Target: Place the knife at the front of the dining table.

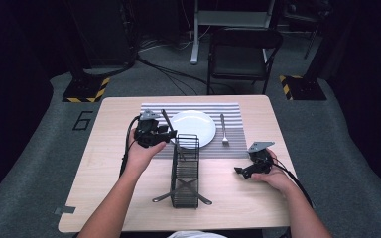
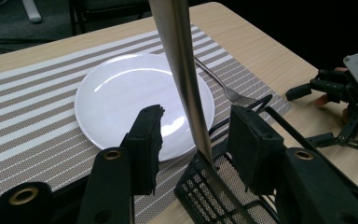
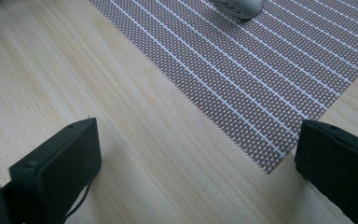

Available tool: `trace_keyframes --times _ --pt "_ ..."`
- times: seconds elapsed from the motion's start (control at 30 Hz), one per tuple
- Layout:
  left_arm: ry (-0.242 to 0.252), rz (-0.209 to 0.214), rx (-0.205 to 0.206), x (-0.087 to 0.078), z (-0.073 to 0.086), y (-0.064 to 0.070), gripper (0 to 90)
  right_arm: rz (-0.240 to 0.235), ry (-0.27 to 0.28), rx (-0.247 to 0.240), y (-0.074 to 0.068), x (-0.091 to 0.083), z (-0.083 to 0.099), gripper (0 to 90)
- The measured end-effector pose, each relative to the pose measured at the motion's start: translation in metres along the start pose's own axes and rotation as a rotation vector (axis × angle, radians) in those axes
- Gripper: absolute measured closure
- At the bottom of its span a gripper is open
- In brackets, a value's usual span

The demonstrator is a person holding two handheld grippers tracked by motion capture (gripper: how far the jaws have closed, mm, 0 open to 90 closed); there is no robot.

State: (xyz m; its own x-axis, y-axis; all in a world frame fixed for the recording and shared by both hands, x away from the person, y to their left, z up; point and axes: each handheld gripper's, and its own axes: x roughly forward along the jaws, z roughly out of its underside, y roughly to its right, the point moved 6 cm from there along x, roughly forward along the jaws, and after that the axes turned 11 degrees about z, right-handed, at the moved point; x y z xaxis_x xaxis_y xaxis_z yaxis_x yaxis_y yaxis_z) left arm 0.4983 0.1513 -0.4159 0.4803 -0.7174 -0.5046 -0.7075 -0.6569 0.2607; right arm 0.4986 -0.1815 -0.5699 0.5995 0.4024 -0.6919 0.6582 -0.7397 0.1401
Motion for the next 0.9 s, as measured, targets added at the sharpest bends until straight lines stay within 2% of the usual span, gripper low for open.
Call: trace_keyframes --times 0.23,0.4,0.73,0.8,0.9 --pt "0.015 0.032 -0.001 0.008 -0.001 0.001 62.6 0.0 0.0 0.0 0.0 0.0 0.0 0.0" --pt "0.013 0.021 0.002 0.011 -0.001 0.0 66.1 0.0 0.0 0.0 0.0 0.0 0.0 0.0" --pt "0.005 0.033 -0.009 0.016 0.0 0.0 72.0 0.0 0.0 0.0 0.0 0.0 0.0 0.0" --pt "-0.002 0.012 0.003 0.015 0.0 0.0 76.1 0.0 0.0 0.0 0.0 0.0 0.0 0.0" --pt "0.001 0.009 0.007 0.014 0.0 0.002 76.6 0.0 0.0 0.0 0.0 0.0 0.0 0.0"
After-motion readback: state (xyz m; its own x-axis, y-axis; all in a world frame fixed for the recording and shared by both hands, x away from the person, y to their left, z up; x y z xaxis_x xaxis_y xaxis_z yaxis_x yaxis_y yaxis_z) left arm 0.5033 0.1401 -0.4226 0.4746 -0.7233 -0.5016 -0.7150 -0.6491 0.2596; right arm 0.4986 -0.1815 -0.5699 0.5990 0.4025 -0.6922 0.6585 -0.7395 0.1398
